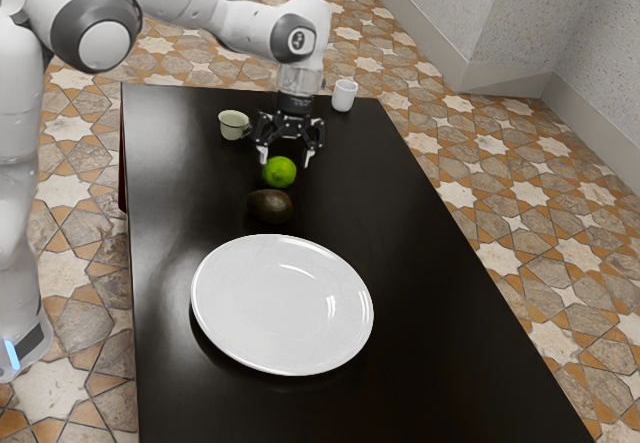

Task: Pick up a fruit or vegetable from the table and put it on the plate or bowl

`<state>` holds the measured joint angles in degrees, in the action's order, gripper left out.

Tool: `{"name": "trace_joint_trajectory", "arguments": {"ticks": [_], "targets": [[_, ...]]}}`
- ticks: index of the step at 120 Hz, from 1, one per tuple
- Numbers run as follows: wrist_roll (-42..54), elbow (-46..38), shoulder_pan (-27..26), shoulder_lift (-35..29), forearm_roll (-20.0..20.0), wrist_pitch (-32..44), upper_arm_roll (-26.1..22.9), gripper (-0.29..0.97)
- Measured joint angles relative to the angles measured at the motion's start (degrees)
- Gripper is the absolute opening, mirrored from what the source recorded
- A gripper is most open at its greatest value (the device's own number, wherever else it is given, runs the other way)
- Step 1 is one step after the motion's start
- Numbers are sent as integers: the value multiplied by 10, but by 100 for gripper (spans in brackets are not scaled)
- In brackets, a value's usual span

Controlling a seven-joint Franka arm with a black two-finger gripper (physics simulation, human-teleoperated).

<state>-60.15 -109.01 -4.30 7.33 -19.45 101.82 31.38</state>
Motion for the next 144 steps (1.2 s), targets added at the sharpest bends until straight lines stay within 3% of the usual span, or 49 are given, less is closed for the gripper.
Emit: {"name": "trace_joint_trajectory", "arguments": {"ticks": [26,42,55,80,105,125,144], "targets": [[42,-3,-12,39,-34,17,-1,67],[60,0,-19,26,-39,24,-2,41],[70,0,-30,-20,-26,29,-2,28],[63,-2,-106,-106,18,33,0,27],[20,-23,-330,-143,26,33,-2,26],[-34,-105,-336,-235,33,33,-49,29],[-85,-137,-336,-268,41,33,-87,28]]}}
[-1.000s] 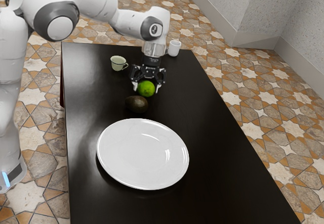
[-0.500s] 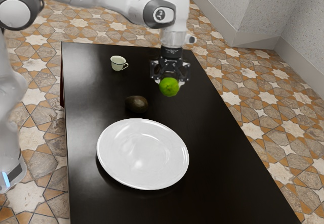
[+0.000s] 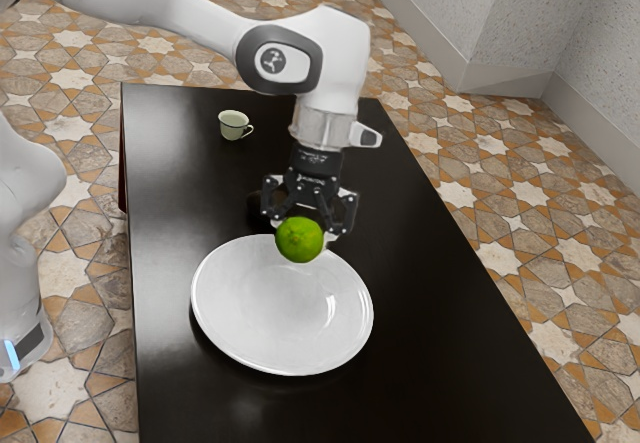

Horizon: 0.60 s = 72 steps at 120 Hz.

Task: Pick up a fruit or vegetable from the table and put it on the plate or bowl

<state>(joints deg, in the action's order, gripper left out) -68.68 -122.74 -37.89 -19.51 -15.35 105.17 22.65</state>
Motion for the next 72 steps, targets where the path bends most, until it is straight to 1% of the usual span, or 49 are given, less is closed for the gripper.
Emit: {"name": "trace_joint_trajectory", "arguments": {"ticks": [19,27,37,47,60,65,68,72], "targets": [[-42,-7,1,-7,2,0,-6,28],[-55,-7,6,-10,2,0,-6,44],[-68,-7,14,-11,1,0,-6,55],[-80,-7,19,-11,1,0,-5,60],[-93,-5,29,-12,1,0,-5,64],[-98,-2,50,-5,11,3,-1,65],[-103,22,66,9,13,7,0,66],[-119,101,77,38,33,5,0,66]]}}
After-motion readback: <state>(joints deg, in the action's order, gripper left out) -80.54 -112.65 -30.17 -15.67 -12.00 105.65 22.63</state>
